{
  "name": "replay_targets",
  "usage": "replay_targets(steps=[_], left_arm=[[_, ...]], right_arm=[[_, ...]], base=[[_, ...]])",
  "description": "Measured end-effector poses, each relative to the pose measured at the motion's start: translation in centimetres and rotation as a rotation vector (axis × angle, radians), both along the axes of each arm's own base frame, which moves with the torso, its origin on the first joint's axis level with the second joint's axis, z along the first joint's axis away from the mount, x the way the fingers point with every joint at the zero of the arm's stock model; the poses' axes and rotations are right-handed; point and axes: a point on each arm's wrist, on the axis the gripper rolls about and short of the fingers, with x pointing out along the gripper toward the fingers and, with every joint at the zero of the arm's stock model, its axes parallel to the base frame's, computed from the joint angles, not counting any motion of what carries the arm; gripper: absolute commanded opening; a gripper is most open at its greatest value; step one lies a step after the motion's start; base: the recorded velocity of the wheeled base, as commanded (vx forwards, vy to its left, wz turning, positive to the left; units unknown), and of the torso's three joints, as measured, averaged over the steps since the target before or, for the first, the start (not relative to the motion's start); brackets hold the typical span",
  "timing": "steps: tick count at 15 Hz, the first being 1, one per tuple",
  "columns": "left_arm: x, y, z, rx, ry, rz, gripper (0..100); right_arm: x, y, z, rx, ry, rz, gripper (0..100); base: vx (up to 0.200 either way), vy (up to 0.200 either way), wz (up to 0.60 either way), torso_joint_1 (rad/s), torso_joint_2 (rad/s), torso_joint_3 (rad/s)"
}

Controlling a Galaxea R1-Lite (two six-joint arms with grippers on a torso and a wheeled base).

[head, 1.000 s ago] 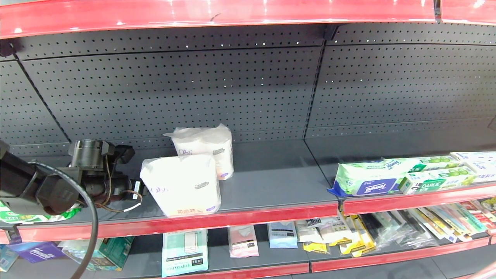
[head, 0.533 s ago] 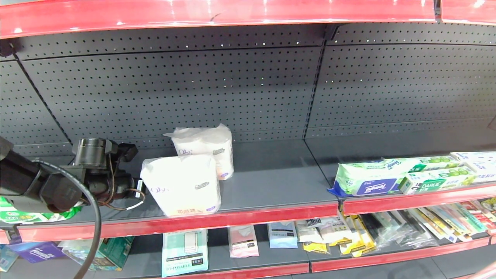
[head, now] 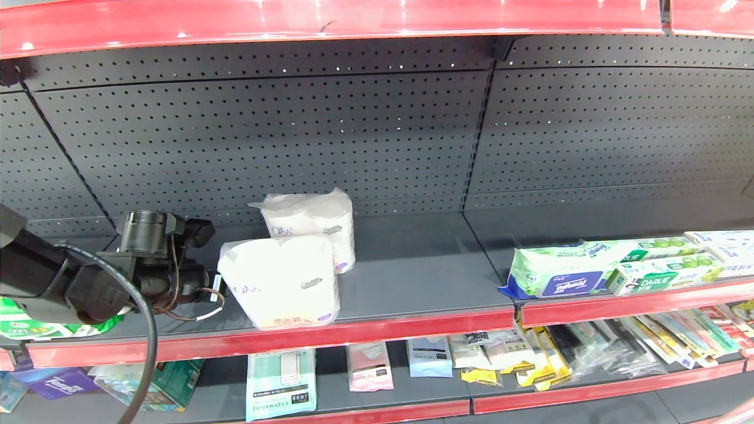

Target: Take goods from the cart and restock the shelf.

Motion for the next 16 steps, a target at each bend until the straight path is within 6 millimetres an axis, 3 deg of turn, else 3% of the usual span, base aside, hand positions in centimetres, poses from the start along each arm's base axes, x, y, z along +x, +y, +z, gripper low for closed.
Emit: replay_targets(steps=[16], left_arm=[[0.31, -0.77, -0.39, -0.003, 0.010, -0.024, 100]], right_arm=[[0.00, 0.00, 0.00, 0.000, 0.000, 0.000, 100]], base=[[0.000, 0.000, 0.00, 0.000, 0.00, 0.000]])
